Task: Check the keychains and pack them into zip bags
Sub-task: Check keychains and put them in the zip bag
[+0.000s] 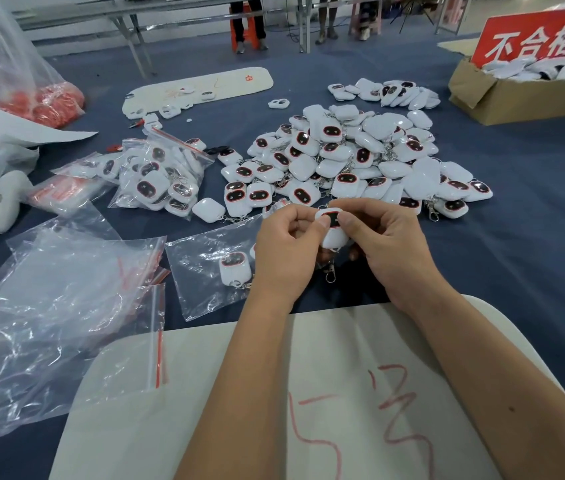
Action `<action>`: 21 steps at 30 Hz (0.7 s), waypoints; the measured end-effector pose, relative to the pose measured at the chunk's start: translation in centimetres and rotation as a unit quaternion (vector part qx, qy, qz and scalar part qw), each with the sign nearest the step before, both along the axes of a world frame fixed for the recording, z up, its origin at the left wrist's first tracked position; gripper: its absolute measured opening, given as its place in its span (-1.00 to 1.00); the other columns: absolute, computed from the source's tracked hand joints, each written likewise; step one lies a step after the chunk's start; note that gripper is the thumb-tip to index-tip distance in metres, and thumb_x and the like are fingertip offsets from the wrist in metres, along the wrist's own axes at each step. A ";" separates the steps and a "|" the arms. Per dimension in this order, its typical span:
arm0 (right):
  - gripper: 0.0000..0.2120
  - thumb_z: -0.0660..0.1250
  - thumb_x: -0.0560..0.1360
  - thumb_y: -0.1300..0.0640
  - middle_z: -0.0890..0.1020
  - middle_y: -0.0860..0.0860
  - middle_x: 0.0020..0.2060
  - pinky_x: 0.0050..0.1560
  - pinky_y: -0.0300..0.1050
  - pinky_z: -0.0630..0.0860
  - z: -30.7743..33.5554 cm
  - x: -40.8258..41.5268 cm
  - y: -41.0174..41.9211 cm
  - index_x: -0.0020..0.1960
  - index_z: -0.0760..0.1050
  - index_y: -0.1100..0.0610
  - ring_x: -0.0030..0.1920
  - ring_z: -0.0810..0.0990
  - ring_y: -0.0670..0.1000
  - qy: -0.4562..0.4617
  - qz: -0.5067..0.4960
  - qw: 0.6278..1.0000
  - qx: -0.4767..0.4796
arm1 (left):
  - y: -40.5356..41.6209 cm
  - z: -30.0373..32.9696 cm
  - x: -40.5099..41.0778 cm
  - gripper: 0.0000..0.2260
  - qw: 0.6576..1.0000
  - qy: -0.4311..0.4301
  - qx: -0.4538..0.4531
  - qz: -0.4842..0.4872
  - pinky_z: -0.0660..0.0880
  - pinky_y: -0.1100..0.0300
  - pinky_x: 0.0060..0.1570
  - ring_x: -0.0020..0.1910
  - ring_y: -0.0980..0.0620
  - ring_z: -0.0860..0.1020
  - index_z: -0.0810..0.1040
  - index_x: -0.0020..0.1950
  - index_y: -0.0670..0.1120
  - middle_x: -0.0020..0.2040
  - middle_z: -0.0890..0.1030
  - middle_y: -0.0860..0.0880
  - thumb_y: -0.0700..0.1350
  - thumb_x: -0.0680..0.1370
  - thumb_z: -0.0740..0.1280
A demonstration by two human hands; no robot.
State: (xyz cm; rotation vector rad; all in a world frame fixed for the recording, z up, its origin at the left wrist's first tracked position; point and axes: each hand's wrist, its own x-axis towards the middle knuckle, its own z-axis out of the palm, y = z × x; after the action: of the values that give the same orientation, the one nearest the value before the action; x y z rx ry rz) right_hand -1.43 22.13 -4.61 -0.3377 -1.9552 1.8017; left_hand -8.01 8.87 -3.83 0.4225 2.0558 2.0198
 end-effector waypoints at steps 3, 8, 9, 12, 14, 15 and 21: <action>-0.87 0.41 0.64 0.14 0.76 0.00 -0.15 -0.25 -0.25 0.58 -0.1 0.0 0.1 0.08 0.73 0.02 -0.30 0.59 -0.10 -0.013 -0.008 1.000 0.015 | 0.0 -0.1 0.0 -0.95 1.000 0.005 0.002 -0.007 0.65 0.11 -0.24 -0.24 -0.08 0.66 0.64 -0.03 -0.14 -0.10 0.68 -0.26 -0.20 0.62 0.42; -0.85 0.40 0.62 0.20 0.76 0.01 -0.21 -0.23 -0.24 0.60 -0.1 -0.1 0.2 0.00 0.74 0.02 -0.29 0.65 -0.09 -0.017 -0.025 0.999 0.033 | 0.2 -0.3 -0.1 -0.95 0.999 0.034 -0.009 -0.019 0.69 0.00 -0.18 -0.11 -0.28 0.68 0.64 0.01 -0.20 -0.10 0.66 -0.30 -0.22 0.61 0.42; -0.84 0.40 0.62 0.20 0.76 0.00 -0.21 -0.24 -0.26 0.59 -0.1 -0.2 0.2 0.00 0.73 0.02 -0.29 0.65 -0.11 -0.017 -0.022 0.999 0.031 | 0.2 -0.4 -0.1 -0.95 0.999 0.034 -0.010 -0.019 0.70 -0.01 -0.17 -0.09 -0.30 0.68 0.64 0.02 -0.21 -0.09 0.66 -0.30 -0.22 0.61 0.42; -0.84 0.40 0.63 0.20 0.75 -0.01 -0.22 -0.26 -0.29 0.57 0.1 -0.1 0.1 -0.01 0.73 0.02 -0.29 0.65 -0.12 -0.018 -0.008 1.000 0.019 | 0.2 -0.4 -0.1 -0.95 0.999 0.024 -0.005 -0.022 0.70 0.01 -0.17 -0.14 -0.24 0.70 0.63 0.02 -0.21 -0.09 0.66 -0.30 -0.22 0.61 0.42; -0.85 0.40 0.63 0.21 0.75 -0.02 -0.24 -0.27 -0.29 0.57 0.1 -0.1 0.1 -0.02 0.72 0.03 -0.29 0.65 -0.14 -0.020 -0.010 0.999 0.024 | 0.1 -0.4 -0.2 -0.95 0.999 0.027 -0.008 -0.027 0.69 0.05 -0.19 -0.20 -0.15 0.69 0.63 0.02 -0.21 -0.12 0.67 -0.28 -0.22 0.62 0.42; -0.85 0.40 0.63 0.22 0.75 -0.01 -0.25 -0.27 -0.28 0.58 0.1 -0.1 0.1 -0.01 0.72 0.04 -0.30 0.65 -0.13 -0.021 -0.010 1.000 0.022 | 0.1 -0.4 -0.2 -0.95 0.999 0.029 -0.008 -0.027 0.69 0.06 -0.20 -0.21 -0.12 0.68 0.63 0.02 -0.20 -0.13 0.67 -0.27 -0.22 0.62 0.42; -0.86 0.39 0.63 0.20 0.74 -0.01 -0.26 -0.26 -0.23 0.59 0.3 0.1 0.1 -0.01 0.71 0.03 -0.30 0.65 -0.11 -0.029 -0.008 0.999 0.023 | 0.0 -0.4 -0.2 -0.97 0.999 0.038 -0.011 -0.023 0.70 0.02 -0.21 -0.25 -0.04 0.65 0.65 -0.02 -0.17 -0.21 0.62 -0.11 -0.22 0.60 0.44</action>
State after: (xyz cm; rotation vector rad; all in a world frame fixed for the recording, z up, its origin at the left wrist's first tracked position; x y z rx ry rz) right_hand -1.36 22.19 -4.34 -0.3953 -2.0242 1.7520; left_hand -8.24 8.89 -4.26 0.5455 2.0917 1.9815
